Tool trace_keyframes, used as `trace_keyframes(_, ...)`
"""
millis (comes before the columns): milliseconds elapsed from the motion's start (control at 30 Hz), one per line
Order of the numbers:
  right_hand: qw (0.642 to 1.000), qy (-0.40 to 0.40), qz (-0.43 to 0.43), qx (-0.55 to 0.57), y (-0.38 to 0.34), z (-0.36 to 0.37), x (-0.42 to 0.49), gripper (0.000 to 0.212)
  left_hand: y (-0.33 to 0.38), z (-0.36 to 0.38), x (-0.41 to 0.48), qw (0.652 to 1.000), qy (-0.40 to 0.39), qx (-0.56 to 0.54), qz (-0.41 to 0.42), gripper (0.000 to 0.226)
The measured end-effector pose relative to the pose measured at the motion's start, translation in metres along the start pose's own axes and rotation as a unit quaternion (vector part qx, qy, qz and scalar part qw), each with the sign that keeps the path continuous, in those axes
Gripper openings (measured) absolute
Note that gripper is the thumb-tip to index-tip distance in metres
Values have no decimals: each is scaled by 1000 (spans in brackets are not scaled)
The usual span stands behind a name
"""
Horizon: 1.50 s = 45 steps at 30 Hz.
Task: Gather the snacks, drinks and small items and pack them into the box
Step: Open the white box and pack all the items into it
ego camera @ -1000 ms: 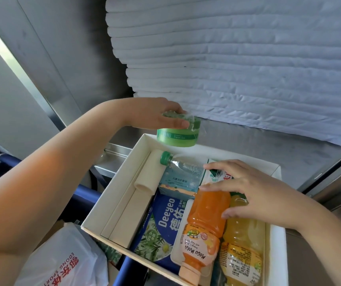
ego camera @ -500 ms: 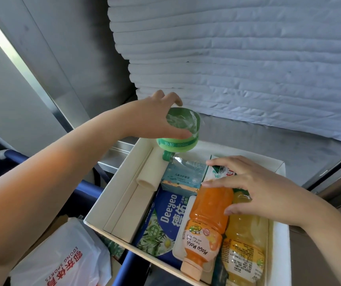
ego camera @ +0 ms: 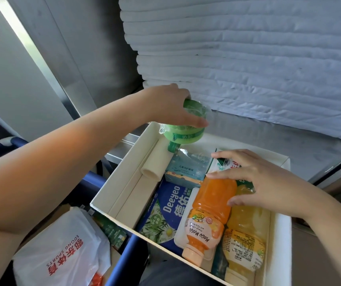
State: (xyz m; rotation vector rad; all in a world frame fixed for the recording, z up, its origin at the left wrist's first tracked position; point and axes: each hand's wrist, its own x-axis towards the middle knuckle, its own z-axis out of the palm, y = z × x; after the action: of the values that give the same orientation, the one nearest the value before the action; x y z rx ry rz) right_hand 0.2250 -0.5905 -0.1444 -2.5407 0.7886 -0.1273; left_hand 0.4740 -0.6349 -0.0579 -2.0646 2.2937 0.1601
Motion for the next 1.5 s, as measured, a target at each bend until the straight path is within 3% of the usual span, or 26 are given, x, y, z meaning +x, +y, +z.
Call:
trace_keyframes(267, 1000, 3, 2, -13, 2, 1, 0, 56, -14, 2, -59, 990, -40, -95, 94, 88)
trace_keyframes(600, 1000, 12, -11, -6, 1, 2, 0, 55, -21, 70, -111, 960, -176, -26, 215, 90)
trace_keyframes(700, 1000, 9, -10, -7, 0, 2, 0, 55, -17, 85, -109, 953, -184, 18, 240, 89)
trace_keyframes(1067, 1000, 13, -8, -3, -1, 3, -1, 55, -7, 108, -106, 949, -131, 89, 273, 96)
trace_keyframes(1500, 1000, 6, -14, -5, -2, 2, -1, 54, -12, 113, -105, 943, -188, 42, 272, 90)
